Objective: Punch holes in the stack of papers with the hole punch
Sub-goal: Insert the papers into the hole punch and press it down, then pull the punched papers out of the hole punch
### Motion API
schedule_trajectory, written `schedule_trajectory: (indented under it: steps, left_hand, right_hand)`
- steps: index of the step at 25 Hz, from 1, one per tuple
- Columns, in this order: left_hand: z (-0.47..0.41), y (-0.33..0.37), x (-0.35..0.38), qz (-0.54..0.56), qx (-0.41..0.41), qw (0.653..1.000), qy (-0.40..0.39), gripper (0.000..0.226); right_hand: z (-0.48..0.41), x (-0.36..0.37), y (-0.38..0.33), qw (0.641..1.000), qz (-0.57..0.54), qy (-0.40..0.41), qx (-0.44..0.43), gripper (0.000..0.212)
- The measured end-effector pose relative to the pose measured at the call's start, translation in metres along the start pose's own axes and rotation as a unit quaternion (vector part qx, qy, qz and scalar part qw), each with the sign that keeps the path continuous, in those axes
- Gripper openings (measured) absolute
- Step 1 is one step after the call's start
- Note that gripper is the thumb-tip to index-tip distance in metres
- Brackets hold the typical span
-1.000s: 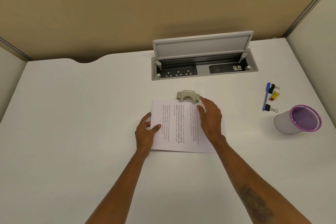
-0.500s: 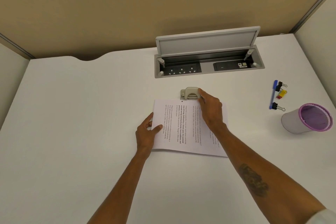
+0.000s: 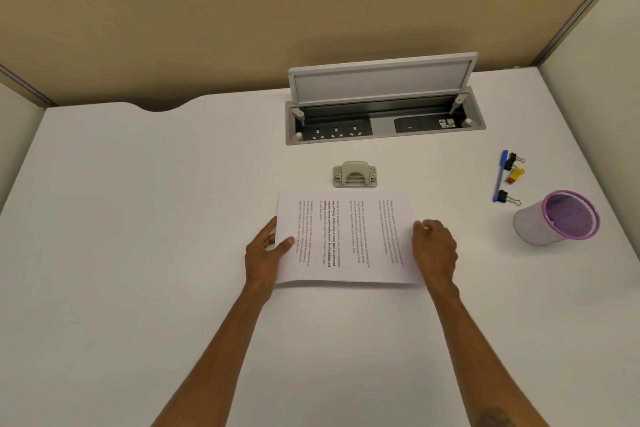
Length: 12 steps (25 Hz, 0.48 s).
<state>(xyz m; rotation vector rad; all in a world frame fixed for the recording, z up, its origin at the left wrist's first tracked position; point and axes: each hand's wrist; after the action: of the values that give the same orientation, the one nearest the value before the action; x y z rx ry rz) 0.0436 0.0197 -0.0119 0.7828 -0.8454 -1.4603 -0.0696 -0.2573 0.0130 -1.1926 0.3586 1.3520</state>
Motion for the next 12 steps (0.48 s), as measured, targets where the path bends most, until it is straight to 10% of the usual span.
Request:
schedule_trajectory:
  steps: [7, 12]
  left_hand:
    - [0.016, -0.006, -0.004, 0.013, 0.007, 1.0, 0.027, 0.062]
    - [0.035, -0.007, 0.003, 0.025, 0.006, 0.998, 0.05, 0.066]
  right_hand:
    - [0.007, -0.016, 0.028, 0.964, -0.219, -0.148, 0.017, 0.028]
    - [0.047, -0.001, 0.051, 0.772, -0.58, -0.242, 0.094, 0.041]
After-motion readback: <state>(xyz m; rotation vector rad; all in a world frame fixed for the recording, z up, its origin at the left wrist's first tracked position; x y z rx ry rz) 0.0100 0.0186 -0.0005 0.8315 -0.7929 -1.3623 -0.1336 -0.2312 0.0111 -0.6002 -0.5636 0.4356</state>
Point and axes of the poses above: each hand's wrist, its own z-axis away from the middle knuckle, its own x-axis out of the palm, y = z × x, and after that the axes turned 13 degrees about z, right-handed
